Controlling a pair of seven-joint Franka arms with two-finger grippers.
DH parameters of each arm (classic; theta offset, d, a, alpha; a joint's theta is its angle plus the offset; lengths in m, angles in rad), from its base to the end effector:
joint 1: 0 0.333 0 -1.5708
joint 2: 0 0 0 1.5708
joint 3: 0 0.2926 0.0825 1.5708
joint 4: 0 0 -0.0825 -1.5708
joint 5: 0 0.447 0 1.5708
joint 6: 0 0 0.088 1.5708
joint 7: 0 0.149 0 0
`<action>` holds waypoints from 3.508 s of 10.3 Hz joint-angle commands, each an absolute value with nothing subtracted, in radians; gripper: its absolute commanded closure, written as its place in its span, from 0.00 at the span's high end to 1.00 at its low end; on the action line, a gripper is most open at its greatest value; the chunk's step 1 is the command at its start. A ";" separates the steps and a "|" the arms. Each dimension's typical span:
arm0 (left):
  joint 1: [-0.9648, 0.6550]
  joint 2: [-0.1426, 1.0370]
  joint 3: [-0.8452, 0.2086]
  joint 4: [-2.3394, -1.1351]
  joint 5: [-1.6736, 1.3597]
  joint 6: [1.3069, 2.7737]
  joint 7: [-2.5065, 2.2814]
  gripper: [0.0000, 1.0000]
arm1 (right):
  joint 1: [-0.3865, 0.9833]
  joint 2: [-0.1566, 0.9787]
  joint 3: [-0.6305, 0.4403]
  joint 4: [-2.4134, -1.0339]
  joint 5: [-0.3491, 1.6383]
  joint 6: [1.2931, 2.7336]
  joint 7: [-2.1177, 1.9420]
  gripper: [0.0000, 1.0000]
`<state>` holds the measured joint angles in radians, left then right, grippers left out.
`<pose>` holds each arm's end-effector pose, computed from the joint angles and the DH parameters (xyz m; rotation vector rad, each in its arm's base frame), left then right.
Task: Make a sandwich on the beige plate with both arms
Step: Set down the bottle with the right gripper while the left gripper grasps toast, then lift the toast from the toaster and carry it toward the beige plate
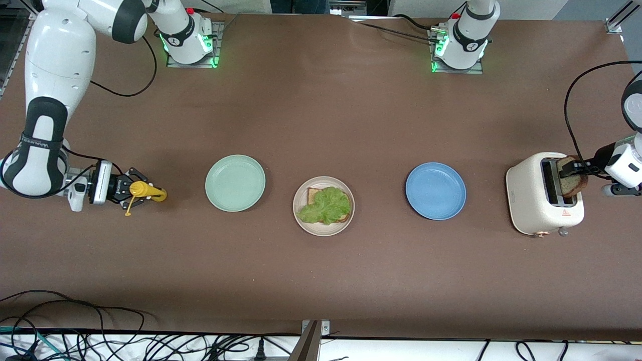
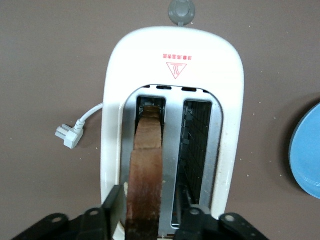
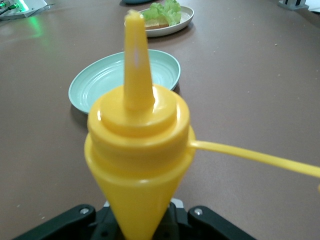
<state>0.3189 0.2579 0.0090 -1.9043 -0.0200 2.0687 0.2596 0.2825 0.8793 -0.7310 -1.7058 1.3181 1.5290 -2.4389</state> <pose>0.6114 0.2061 0.2576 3.0952 0.1215 -0.1320 0.6192 -0.1314 0.0751 -1.7451 -1.5457 -0.7266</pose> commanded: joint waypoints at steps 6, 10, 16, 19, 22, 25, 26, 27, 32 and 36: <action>0.328 0.227 -0.008 -1.755 -0.041 1.838 0.273 0.00 | 0.247 0.881 -0.706 -1.707 1.350 1.519 -2.451 0.66; 0.281 0.221 -0.018 -1.560 -0.026 1.613 0.270 0.00 | 0.204 0.887 -0.707 -1.709 1.338 1.493 -2.399 0.97; 0.028 0.224 -0.024 -1.451 -0.054 1.532 0.204 0.00 | 0.078 0.881 -0.710 -1.561 1.143 1.438 -2.131 0.97; -0.089 0.247 -0.029 -1.451 -0.191 1.532 0.007 0.00 | 0.046 0.873 -0.715 -1.366 1.005 1.355 -1.830 0.97; -0.196 0.311 -0.031 -1.451 -0.337 1.539 -0.116 0.00 | 0.060 0.850 -0.722 -1.240 0.954 1.263 -1.500 0.97; -0.228 0.409 -0.031 -1.428 -0.541 1.629 -0.115 0.00 | 0.058 0.842 -0.716 -1.120 0.968 1.152 -1.188 0.97; -0.235 0.434 -0.031 -1.428 -0.582 1.659 -0.109 0.00 | 0.060 0.839 -0.716 -1.105 0.969 1.149 -1.161 0.97; -0.262 0.458 -0.031 -1.428 -0.630 1.710 -0.104 0.00 | 0.060 0.836 -0.716 -1.104 0.969 1.149 -1.160 0.97; -0.394 0.636 -0.032 -1.428 -0.926 2.055 0.036 0.00 | 0.073 0.836 -0.718 -1.098 0.965 1.143 -1.117 0.97; -0.459 0.725 -0.031 -1.428 -1.018 2.166 0.202 0.00 | 0.173 0.786 -0.709 -1.075 0.872 1.181 -0.782 0.97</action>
